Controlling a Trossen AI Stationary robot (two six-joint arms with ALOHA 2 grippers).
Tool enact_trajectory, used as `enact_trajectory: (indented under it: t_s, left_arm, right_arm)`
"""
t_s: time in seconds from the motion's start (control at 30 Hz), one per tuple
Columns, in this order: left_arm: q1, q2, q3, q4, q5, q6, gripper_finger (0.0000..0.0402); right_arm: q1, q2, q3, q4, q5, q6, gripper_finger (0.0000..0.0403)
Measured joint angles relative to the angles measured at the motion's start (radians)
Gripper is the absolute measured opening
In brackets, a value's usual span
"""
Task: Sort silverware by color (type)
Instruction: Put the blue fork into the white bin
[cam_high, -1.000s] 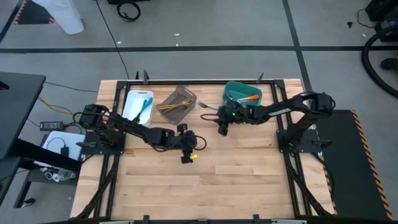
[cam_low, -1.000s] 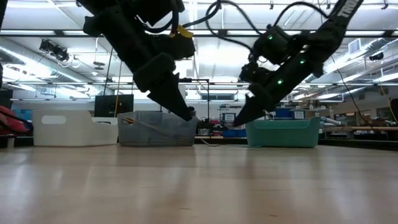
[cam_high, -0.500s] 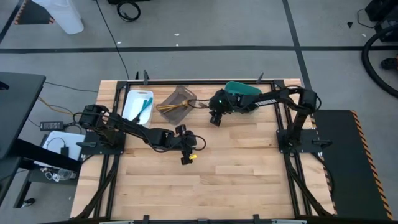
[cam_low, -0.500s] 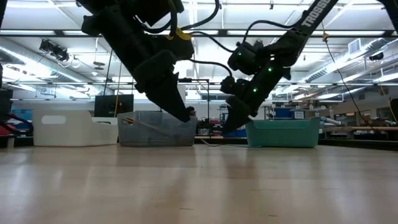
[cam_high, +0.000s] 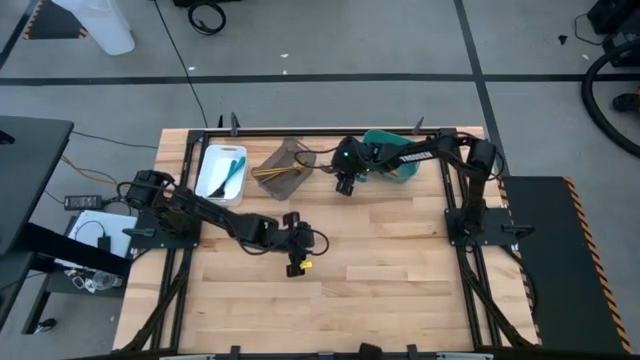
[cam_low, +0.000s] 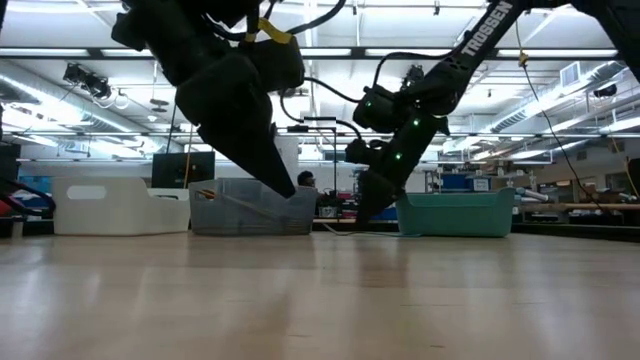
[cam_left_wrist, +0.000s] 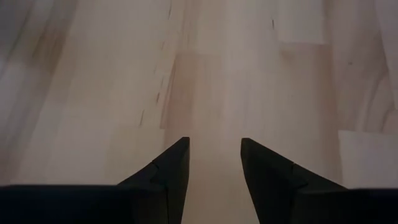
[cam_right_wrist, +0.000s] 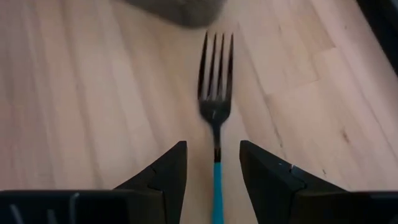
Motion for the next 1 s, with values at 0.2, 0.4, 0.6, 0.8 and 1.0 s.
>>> enact_trajectory:
  t_s: [0.2, 0.4, 0.6, 0.8, 1.0]
  left_arm:
    - [-0.007, 0.000, 0.000, 0.005, 0.001, -0.010, 0.0153]
    - [-0.006, 0.000, 0.000, 0.007, 0.000, -0.010, 0.0153]
    - [-0.006, 0.000, 0.000, 0.006, 0.000, -0.010, 0.0153]
    - [-0.006, 0.000, 0.000, -0.001, 0.000, -0.009, 0.0153]
    - [-0.006, 0.000, 0.000, -0.019, 0.000, -0.009, 0.0153]
  right_arm:
    - [-0.010, 0.030, 0.044, -0.040, -0.014, -0.026, 0.0158]
    - [-0.011, 0.045, 0.064, -0.086, -0.013, -0.039, 0.0158]
    - [-0.015, 0.045, 0.064, -0.120, -0.018, -0.039, 0.0149]
    - [-0.009, 0.044, 0.064, -0.147, -0.019, -0.038, 0.0116]
    - [0.018, 0.043, 0.064, -0.158, -0.010, -0.035, 0.0072]
